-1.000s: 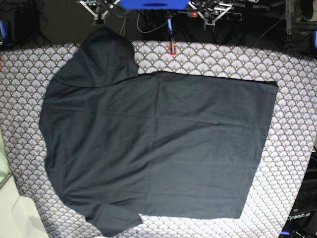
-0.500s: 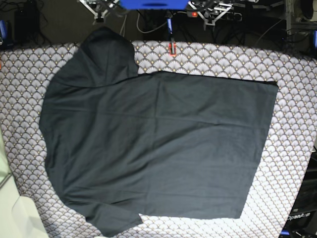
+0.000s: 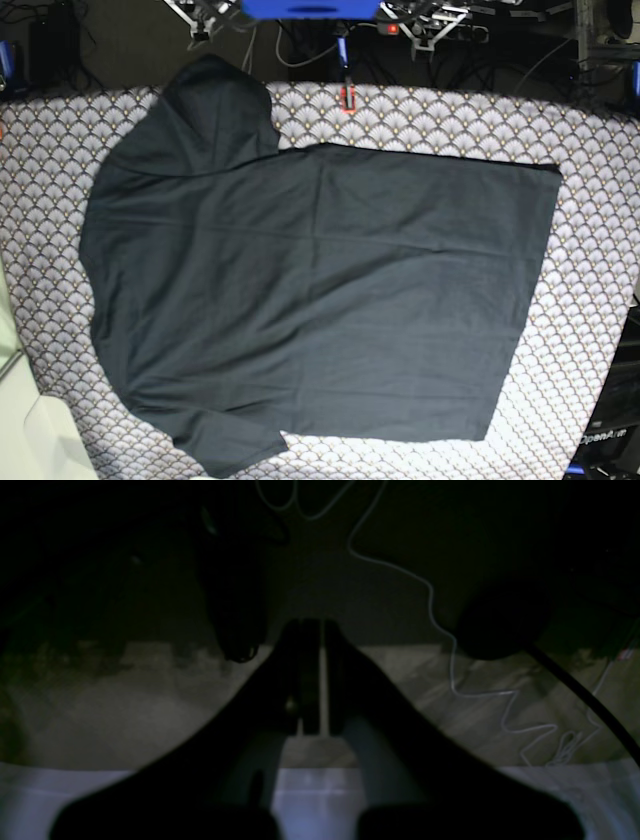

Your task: Fold the T-shirt properly

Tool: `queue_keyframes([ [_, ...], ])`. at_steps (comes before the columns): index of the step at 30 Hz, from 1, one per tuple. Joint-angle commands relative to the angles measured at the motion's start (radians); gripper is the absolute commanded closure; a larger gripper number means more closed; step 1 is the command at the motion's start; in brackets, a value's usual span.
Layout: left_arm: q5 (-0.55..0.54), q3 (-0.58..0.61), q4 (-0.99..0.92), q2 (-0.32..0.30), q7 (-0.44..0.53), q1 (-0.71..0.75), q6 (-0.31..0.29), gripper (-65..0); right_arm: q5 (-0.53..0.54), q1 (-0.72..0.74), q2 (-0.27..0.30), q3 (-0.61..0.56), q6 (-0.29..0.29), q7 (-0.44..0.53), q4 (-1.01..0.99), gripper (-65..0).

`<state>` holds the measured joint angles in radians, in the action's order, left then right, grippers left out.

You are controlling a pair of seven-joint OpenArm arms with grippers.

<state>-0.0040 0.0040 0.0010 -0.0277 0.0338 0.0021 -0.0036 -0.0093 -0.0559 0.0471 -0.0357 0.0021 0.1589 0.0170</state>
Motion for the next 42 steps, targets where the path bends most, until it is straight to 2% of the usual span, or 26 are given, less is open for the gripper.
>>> queue_keyframes([
  [1, 0.003, 0.003, 0.003, -0.002, 0.004, 0.002, 0.000, 0.0, 0.009, -0.002, 0.003, 0.000, -0.004, 0.006, 0.001, 0.0],
  [15, 0.003, 0.003, 0.003, -0.002, 0.004, 0.002, 0.000, 0.0, 0.009, 0.004, 0.003, 0.000, -0.003, 0.008, 0.001, 0.0],
  [21, 0.003, 0.003, 0.003, -0.002, 0.010, 0.028, -0.002, 0.0, 0.009, -0.043, 0.021, -0.002, -0.001, 0.113, -0.004, 0.0],
  [24, 0.003, 0.003, 0.003, -0.018, 0.097, 0.074, -0.002, 0.0, 0.009, -0.091, 0.040, -0.002, 0.005, 0.192, -0.001, 0.0],
  [28, 0.000, 0.000, -0.001, -0.036, 0.205, 0.131, -0.006, 0.0, 0.015, -0.150, 0.061, 0.007, 0.100, 0.288, -0.005, 0.0],
  [29, -0.001, -0.002, -0.001, -0.038, 0.232, 0.149, -0.023, 0.0, 0.015, -0.166, 0.070, 0.013, 0.109, 0.311, -0.005, 0.0],
  [32, -0.006, -0.006, -0.001, -0.048, 0.340, 0.197, -0.121, 0.0, 0.015, -0.220, 0.073, 0.044, 0.112, 0.410, -0.005, 0.0],
  [37, -0.120, -0.052, -0.001, -0.062, 0.532, 0.273, -0.237, 0.0, 0.015, -0.319, 0.098, 0.053, 0.112, 0.647, -0.005, 0.0],
  [40, -0.152, -0.058, -0.001, -0.091, 0.638, 0.313, -0.283, 0.0, 0.015, -0.379, 0.101, 0.053, 0.111, 0.781, -0.005, 0.0],
  [42, -0.159, -0.058, -0.001, -0.093, 0.708, 0.341, -0.289, 0.0, 0.015, -0.419, 0.102, 0.053, 0.109, 0.876, -0.005, 0.0],
])
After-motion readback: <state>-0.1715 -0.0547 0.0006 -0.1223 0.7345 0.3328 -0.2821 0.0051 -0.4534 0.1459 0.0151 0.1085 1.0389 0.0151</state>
